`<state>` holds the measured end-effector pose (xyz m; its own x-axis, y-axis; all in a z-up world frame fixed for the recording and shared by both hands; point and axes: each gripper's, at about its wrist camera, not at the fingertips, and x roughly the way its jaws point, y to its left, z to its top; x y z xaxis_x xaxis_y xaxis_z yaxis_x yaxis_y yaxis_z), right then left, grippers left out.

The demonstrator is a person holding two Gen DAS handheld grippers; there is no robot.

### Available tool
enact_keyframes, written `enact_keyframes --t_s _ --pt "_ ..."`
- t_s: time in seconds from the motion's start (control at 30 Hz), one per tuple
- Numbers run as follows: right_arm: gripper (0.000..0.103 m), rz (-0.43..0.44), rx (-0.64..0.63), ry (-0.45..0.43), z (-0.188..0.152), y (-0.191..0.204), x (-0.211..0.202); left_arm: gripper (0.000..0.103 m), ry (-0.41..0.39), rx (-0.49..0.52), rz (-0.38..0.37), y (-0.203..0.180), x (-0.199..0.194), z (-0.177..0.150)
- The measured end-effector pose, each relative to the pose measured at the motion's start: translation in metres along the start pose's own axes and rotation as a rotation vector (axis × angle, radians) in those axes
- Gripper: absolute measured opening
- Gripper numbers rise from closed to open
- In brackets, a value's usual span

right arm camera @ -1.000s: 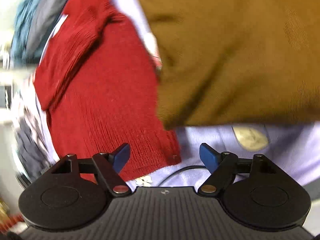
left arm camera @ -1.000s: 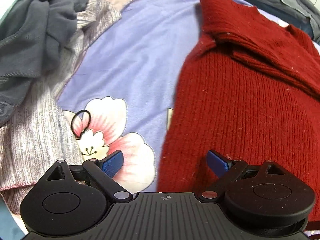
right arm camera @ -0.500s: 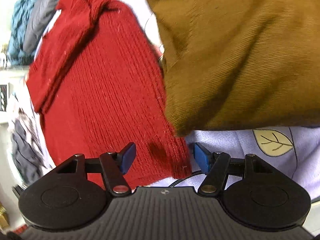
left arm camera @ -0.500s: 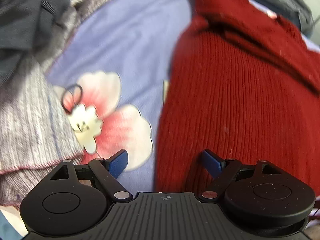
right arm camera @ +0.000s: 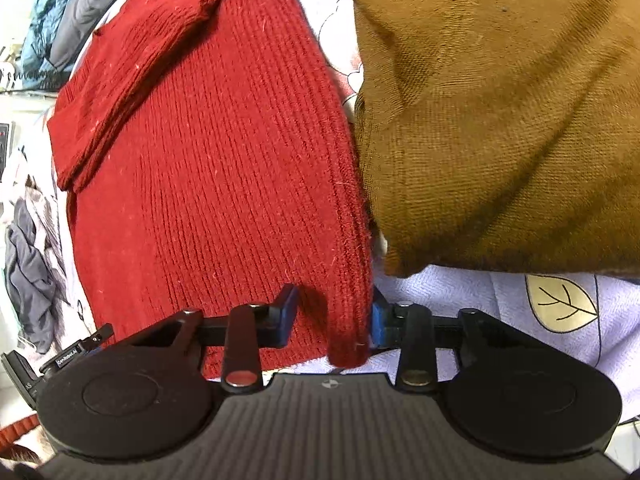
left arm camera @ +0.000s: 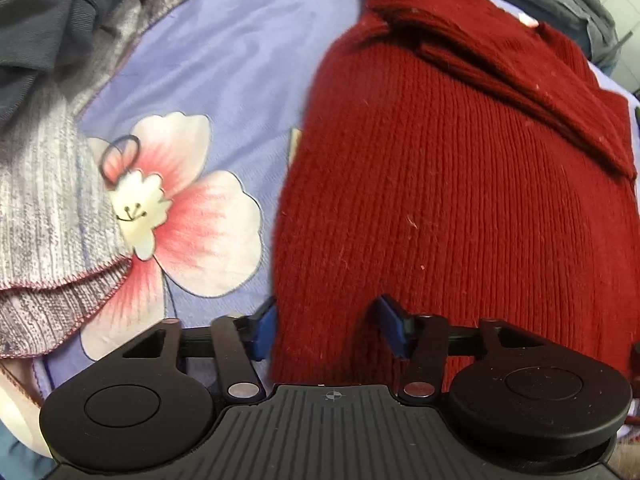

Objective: Fold small clothes

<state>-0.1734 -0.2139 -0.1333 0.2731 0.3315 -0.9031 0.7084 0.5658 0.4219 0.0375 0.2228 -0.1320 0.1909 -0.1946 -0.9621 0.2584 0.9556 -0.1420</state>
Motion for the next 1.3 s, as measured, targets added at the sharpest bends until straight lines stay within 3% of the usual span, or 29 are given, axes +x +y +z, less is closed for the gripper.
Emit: enact_keyframes --t_s 0.17,0.23,0.3,0.5,0.67,0.87,0.97,1.07,1.2,1.3 --pt "0.023 -0.035 -0.034 0.015 0.004 0.006 0.007 0.09 0.022 0.034 0.026 -0.008 0.005 0.007" --pt "0.016 -0.024 -0.035 0.024 0.008 0.009 0.006 0.078 0.025 0.02 0.015 -0.007 0.004 0.012" --pt "0.014 0.007 -0.044 0.032 0.012 0.015 0.004 0.069 0.026 0.002 -0.004 -0.006 0.001 0.018" --pt "0.013 0.147 -0.086 -0.012 0.044 0.048 -0.011 0.062 -0.033 -0.053 -0.12 -0.01 -0.014 0.047" --pt "0.013 0.251 -0.076 -0.11 0.109 0.076 -0.025 0.06 -0.159 -0.043 -0.164 -0.031 -0.021 0.118" --pt "0.012 0.327 -0.04 -0.281 0.221 0.109 -0.042 0.058 -0.354 -0.013 -0.124 -0.063 -0.028 0.234" --pt "0.012 0.307 0.032 -0.341 0.281 0.114 -0.032 0.057 -0.387 -0.024 -0.086 -0.075 -0.011 0.289" --pt "0.012 0.255 0.092 -0.356 0.325 0.114 -0.008 0.057 -0.358 -0.021 -0.018 -0.084 0.014 0.327" --pt "0.012 0.118 0.042 -0.345 0.339 0.124 0.027 0.056 -0.301 -0.014 0.069 -0.094 0.047 0.344" --pt "0.012 0.09 0.0 -0.362 0.341 0.126 0.036 0.057 -0.287 -0.014 0.091 -0.093 0.061 0.347"
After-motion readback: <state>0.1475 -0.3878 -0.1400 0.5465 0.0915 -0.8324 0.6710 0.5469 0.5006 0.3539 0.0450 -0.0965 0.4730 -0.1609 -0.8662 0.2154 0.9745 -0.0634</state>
